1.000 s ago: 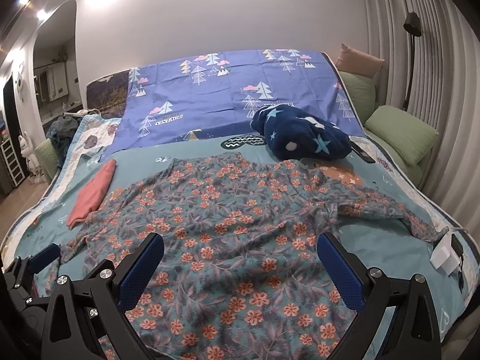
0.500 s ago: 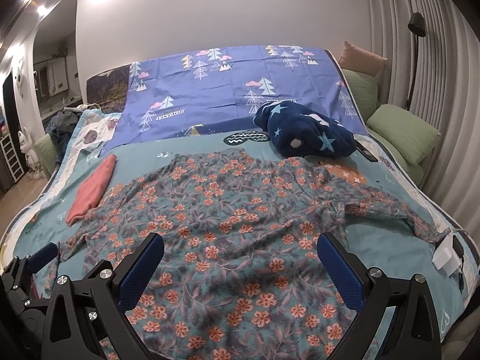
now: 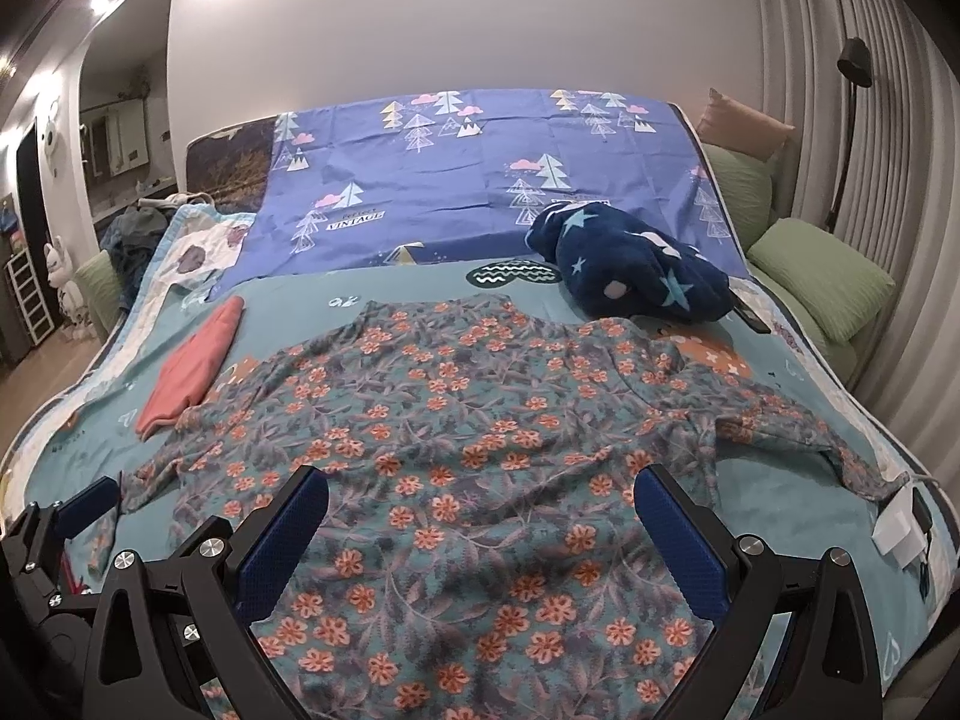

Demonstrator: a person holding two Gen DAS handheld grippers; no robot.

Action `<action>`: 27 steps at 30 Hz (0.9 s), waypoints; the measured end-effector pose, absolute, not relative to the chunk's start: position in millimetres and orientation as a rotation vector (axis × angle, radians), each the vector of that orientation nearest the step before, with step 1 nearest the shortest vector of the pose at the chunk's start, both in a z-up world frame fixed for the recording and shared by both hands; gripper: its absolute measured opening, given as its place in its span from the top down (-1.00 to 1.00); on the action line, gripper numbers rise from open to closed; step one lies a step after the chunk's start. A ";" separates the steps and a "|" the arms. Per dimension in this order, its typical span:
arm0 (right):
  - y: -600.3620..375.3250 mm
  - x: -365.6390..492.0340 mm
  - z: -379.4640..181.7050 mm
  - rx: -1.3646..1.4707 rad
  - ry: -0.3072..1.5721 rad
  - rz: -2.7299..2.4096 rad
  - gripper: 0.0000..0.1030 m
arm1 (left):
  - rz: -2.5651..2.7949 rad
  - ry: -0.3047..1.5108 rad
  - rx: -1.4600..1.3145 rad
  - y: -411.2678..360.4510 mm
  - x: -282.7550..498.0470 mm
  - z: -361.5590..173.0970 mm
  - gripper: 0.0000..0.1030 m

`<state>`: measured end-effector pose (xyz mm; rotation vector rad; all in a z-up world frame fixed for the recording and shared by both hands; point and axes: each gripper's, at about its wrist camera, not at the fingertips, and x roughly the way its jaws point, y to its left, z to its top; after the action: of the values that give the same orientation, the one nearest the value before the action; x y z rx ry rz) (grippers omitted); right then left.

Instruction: Fold small clothes

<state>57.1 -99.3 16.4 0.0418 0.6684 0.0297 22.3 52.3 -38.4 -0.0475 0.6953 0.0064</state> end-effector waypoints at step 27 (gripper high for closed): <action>-83.9 75.1 5.3 0.009 0.708 0.063 -1.00 | 0.026 0.731 -0.065 66.7 33.1 -50.1 -0.99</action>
<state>75.1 -83.9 5.3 0.0090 0.7082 0.0635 33.1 66.7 -50.1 -0.0646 0.7306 0.0255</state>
